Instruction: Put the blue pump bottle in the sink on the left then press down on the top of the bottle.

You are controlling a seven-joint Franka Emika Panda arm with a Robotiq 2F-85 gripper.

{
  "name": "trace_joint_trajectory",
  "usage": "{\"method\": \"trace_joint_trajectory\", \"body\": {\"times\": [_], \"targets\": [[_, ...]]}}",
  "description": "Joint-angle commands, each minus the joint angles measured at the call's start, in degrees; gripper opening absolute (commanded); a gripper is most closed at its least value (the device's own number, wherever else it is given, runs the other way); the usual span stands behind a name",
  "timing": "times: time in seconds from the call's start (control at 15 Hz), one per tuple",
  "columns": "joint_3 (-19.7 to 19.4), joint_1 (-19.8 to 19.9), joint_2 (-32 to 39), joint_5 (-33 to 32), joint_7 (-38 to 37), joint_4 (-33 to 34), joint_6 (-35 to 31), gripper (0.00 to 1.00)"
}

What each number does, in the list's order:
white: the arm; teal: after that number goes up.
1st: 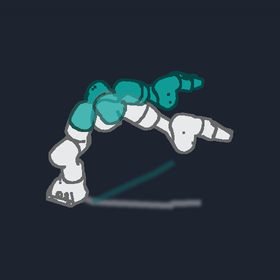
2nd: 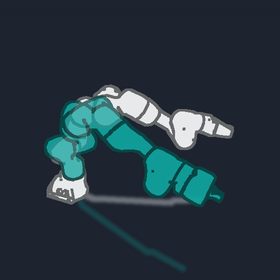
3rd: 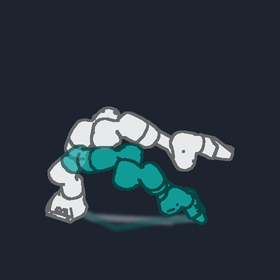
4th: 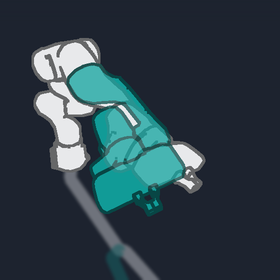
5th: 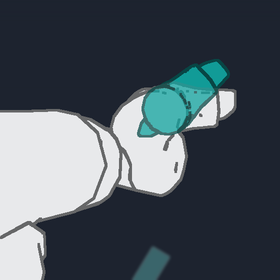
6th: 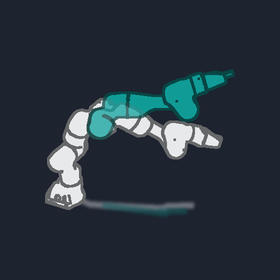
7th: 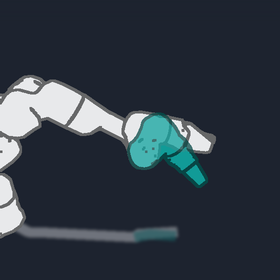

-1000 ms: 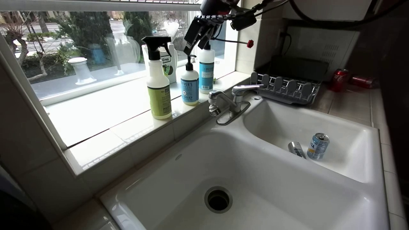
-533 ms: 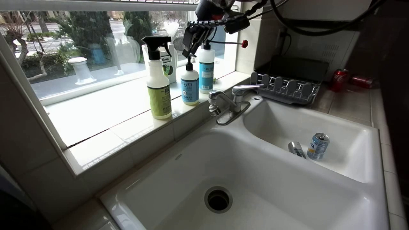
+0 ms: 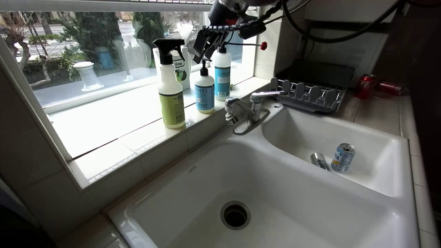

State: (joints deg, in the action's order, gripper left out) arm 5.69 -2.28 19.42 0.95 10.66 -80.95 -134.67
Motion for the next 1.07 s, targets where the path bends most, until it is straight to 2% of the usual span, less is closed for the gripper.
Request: {"method": "trace_joint_trajectory", "body": {"times": [0.0,0.07,0.2,0.33,0.4,0.47,0.6,0.67,0.87,1.0], "targets": [[0.1,0.2,1.1,1.2,0.7,2.0,2.6,0.62],[0.2,0.2,1.2,1.3,0.9,2.2,3.1,0.87],[0.3,0.2,1.0,1.6,0.8,2.2,4.0,0.88],[0.3,0.0,0.7,1.6,0.4,2.2,5.6,0.99],[0.4,0.0,0.7,1.7,0.5,2.3,6.1,0.99],[0.5,-0.1,0.5,1.7,0.5,2.4,6.8,0.76],[0.4,-0.3,0.6,1.4,0.4,2.8,7.4,0.71],[0.5,-0.3,0.6,1.4,0.5,3.0,7.7,0.66],[0.4,-0.5,0.7,1.2,0.2,3.1,8.7,0.39],[0.4,-0.6,0.6,1.1,0.2,3.1,9.1,0.26]]}}
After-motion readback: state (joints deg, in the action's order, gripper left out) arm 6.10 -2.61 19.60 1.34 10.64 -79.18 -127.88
